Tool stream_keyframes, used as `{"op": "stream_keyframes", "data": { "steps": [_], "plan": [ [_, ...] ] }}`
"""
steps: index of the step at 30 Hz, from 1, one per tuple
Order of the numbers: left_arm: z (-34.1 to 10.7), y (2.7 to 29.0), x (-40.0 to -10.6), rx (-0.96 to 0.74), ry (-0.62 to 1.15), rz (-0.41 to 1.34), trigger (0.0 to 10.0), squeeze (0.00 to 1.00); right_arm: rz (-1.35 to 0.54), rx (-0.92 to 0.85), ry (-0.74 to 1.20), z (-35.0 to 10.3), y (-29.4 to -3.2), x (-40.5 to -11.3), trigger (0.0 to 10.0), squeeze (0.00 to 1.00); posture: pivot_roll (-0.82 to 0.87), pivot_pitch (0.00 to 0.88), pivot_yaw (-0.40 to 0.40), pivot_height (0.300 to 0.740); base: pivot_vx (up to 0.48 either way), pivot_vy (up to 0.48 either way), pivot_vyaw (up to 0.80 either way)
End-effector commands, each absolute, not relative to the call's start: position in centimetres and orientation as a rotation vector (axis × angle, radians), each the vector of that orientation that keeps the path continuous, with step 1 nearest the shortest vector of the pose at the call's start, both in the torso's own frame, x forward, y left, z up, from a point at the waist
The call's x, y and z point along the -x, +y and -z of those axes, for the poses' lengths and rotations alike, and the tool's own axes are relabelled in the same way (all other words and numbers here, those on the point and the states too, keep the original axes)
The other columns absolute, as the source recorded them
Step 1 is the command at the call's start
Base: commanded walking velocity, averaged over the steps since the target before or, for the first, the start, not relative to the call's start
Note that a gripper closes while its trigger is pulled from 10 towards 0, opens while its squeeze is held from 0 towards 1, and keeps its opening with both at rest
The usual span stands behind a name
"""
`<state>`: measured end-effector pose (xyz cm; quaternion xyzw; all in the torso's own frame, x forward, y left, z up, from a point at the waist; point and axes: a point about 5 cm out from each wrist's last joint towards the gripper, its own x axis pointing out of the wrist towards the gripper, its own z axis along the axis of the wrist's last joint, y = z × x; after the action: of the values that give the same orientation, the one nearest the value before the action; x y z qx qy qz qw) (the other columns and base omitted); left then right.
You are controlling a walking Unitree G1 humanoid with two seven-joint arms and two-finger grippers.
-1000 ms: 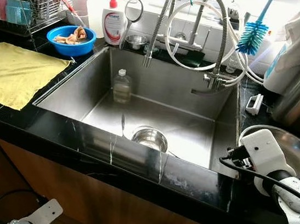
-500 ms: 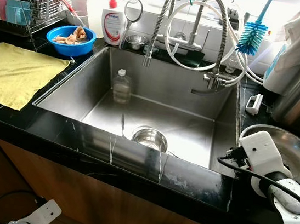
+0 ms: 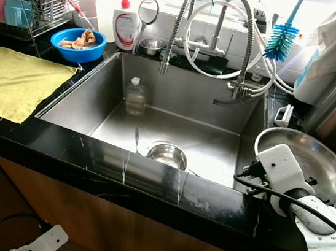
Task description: Kitchen organization
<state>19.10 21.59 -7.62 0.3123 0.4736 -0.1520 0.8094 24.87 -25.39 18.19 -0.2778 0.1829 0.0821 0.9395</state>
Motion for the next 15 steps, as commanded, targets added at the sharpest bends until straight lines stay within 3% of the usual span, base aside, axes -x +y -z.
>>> {"op": "stream_keyframes", "data": {
  "steps": [1, 9, 10, 15],
  "plan": [
    [7.9, 21.8, -18.6, -0.665, 1.031, 0.319, 10.0, 0.00, -0.179, 0.547, 0.294, -19.4, -24.7, -25.4, 0.0, 0.00, -0.03, 0.000, -0.030, 0.740, 0.000, 0.000, 0.00],
    [7.8, 21.7, -18.8, -0.656, 1.024, 0.309, 10.0, 0.00, -0.210, 0.496, 0.149, -21.3, -22.7, -26.3, 0.0, 0.00, -0.02, 0.000, -0.034, 0.740, 0.000, 0.000, 0.00],
    [7.8, 21.7, -18.8, -0.655, 1.024, 0.308, 10.0, 0.00, -0.212, 0.500, 0.141, -21.5, -22.5, -26.4, 10.0, 0.00, -0.02, 0.000, -0.035, 0.740, 0.000, 0.000, 0.00],
    [7.7, 21.7, -18.8, -0.649, 1.023, 0.299, 10.0, 0.00, -0.257, 0.504, 0.082, -22.4, -21.3, -27.1, 10.0, 0.00, -0.02, 0.000, -0.039, 0.740, 0.000, 0.000, 0.00]
  ]
}}
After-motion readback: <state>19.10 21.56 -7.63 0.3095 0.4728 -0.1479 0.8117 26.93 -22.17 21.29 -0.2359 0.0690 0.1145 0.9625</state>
